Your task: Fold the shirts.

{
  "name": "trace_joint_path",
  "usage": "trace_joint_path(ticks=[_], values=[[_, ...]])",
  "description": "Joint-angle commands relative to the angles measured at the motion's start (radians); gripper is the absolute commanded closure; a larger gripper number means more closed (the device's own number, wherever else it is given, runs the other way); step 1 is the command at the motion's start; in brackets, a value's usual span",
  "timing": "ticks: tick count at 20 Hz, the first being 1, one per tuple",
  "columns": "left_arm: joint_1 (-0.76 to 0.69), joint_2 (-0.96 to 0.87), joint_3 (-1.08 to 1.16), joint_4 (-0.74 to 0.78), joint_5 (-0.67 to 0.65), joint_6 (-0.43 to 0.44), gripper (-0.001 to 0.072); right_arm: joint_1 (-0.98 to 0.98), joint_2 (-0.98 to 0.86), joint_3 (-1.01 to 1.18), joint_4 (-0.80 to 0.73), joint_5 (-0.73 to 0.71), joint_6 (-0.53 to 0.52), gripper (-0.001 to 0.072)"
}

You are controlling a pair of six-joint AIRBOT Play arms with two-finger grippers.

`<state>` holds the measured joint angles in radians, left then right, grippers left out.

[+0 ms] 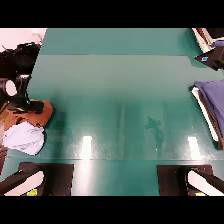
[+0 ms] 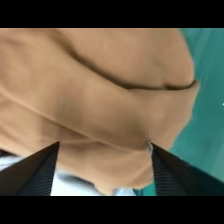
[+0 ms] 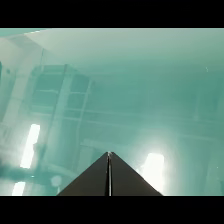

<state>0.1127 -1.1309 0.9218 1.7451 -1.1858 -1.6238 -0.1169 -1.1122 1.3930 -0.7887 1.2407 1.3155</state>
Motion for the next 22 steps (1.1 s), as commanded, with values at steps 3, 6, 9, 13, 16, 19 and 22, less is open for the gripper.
trace_joint_path(ticks=[3,6,9,13,16,19,22], values=[[0.006,0.004,-0.041,0.002,0.031,-0.028,0.0674,0.001,0.0,-0.001,0.0,-0.003,0.0,0.0693],[0.006,0.069,0.053,0.002,0.014,-0.027,0.0683,0.001,0.0,-0.001,0.002,-0.005,0.0,0.0693],[-0.001,0.204,0.288,0.002,-0.006,-0.024,0.0683,0.001,0.0,0.017,0.012,-0.019,0.0,0.0693],[-0.122,0.277,0.735,-0.002,-0.18,0.01,0.0684,0.001,0.0,0.122,0.012,-0.049,0.0,0.0693],[-0.27,0.277,0.921,-0.002,-0.216,0.008,0.0685,0.001,0.0,0.196,0.011,-0.056,0.001,0.0693],[-0.397,0.232,0.925,-0.002,-0.245,-0.022,0.0686,0.001,0.0,0.235,0.011,-0.05,0.001,0.0693],[-0.578,0.08,0.925,-0.032,-0.284,-0.048,0.0686,0.001,0.001,0.234,0.011,-0.032,0.001,0.0693]])
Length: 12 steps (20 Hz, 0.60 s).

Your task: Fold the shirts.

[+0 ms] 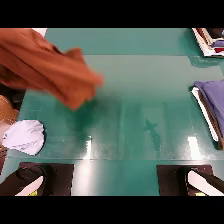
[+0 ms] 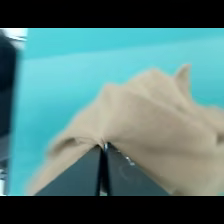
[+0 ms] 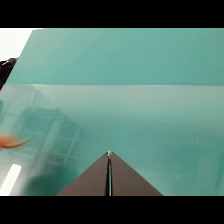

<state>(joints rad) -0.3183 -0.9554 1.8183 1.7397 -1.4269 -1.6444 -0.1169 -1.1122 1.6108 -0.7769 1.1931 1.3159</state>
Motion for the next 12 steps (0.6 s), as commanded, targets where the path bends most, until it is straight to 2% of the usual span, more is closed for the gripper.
trace_joint_path(ticks=[1,4,5,6,7,9,12], values=[[-0.217,-0.158,0.029,-0.047,-0.031,-0.028,0.0685,0.001,0.001,0.016,0.0,0.023,0.0,0.0693],[-0.414,-0.363,0.029,-0.223,0.078,-0.013,0.0681,0.001,0.001,0.015,-0.001,0.045,0.0,0.0693],[-0.46,-0.421,0.029,-0.309,0.138,0.033,0.0664,0.001,0.001,0.015,-0.001,0.051,0.0,0.0693],[-0.497,-0.472,0.029,-0.39,0.204,0.09,0.0412,0.001,0.001,0.015,-0.002,0.055,0.0,0.0693],[-0.523,-0.512,0.029,-0.433,0.266,0.118,0.0203,0.001,0.001,0.015,-0.002,0.06,0.0,0.0693],[-0.521,-0.544,0.029,-0.424,0.306,0.138,0.0205,0.001,0.001,0.015,-0.004,0.07,0.0,0.0693],[-0.425,-0.541,0.037,-0.34,0.237,0.134,0.0205,0.001,0.0,0.015,-0.005,0.074,0.0,0.0693]])
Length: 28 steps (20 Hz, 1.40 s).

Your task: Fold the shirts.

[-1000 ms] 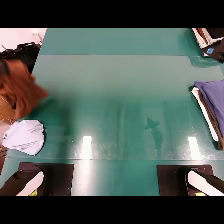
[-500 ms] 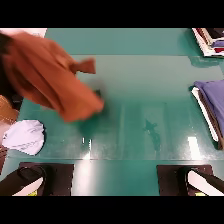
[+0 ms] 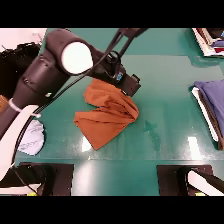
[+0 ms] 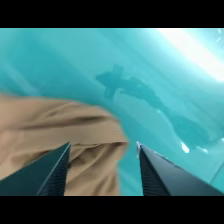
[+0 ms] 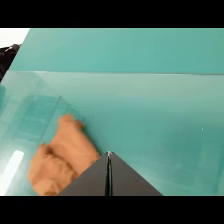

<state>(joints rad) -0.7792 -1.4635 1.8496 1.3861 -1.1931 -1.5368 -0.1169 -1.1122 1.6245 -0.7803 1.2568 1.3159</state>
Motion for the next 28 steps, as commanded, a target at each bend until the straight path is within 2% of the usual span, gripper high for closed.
trace_joint_path(ticks=[1,5,9,14,19,22,23,24,25,28], values=[[0.084,-0.034,0.005,0.053,-0.03,0.026,0.0205,0.001,0.0,0.001,-0.001,0.01,0.0,0.0693],[0.328,-0.048,-0.053,0.069,-0.068,0.013,0.0205,0.001,0.0,0.001,-0.001,0.011,0.0,0.0693],[0.495,-0.102,-0.23,-0.058,0.028,0.001,0.0205,0.001,0.0,0.001,-0.001,0.011,0.0,0.0693],[0.533,-0.25,-0.288,-0.096,0.093,0.027,0.0205,0.001,0.0,0.0,-0.002,0.042,0.0,0.0693],[0.532,-0.307,-0.288,-0.226,0.209,0.028,0.0206,0.001,0.0,0.0,-0.007,0.061,0.0,0.0693],[0.531,-0.338,-0.288,-0.333,0.207,0.106,0.0207,0.001,0.0,0.0,-0.008,0.061,0.0,0.0693],[0.531,-0.338,-0.288,-0.331,0.218,0.105,0.0208,0.001,0.0,0.0,-0.01,0.066,0.0,0.0693],[0.534,-0.338,-0.283,-0.331,0.222,0.101,0.0374,0.001,0.0,-0.006,-0.008,0.068,0.0,0.0693],[0.542,-0.336,-0.272,-0.322,0.211,0.104,0.068,0.001,0.001,-0.021,-0.008,0.071,0.0,0.0693],[0.596,-0.334,-0.169,-0.309,0.085,0.101,0.0683,0.001,0.003,-0.128,-0.007,0.102,0.0,0.0693]])
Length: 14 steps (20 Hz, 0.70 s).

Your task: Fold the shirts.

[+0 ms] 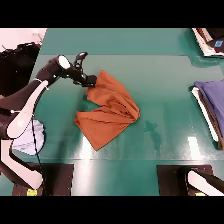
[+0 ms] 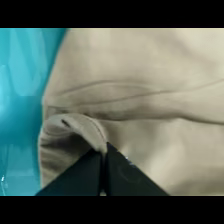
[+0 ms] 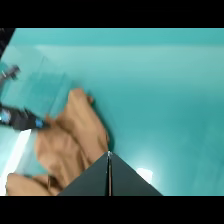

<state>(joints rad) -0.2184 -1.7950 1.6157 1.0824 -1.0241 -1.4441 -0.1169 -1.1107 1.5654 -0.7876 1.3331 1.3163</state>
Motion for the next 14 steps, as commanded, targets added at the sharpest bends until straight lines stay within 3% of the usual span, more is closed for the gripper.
trace_joint_path(ticks=[1,4,8,9,10,11,14], values=[[0.06,0.011,0.114,0.012,-0.126,0.009,0.0683,0.005,0.001,-0.122,-0.001,0.031,0.0,0.0693],[0.125,0.121,0.216,0.106,-0.135,0.009,0.0683,0.042,0.0,-0.312,-0.002,0.009,0.0,0.0693],[0.182,0.278,0.255,0.212,-0.107,0.011,0.0682,0.204,-0.005,-0.602,0.0,-0.201,0.0,0.0693],[0.19,0.306,0.256,0.23,-0.107,0.012,0.0682,0.27,-0.024,-0.658,0.011,-0.264,0.0,0.0636],[0.19,0.323,0.255,0.253,-0.111,0.011,0.0682,0.334,-0.055,-0.694,0.032,-0.303,0.0,0.0374],[0.19,0.334,0.255,0.266,-0.124,0.011,0.0682,0.403,-0.101,-0.719,0.079,-0.332,0.0,0.0212],[0.19,0.338,0.253,0.266,-0.161,0.011,0.0682,0.589,-0.28,-0.708,0.186,-0.343,-0.002,0.0213]])
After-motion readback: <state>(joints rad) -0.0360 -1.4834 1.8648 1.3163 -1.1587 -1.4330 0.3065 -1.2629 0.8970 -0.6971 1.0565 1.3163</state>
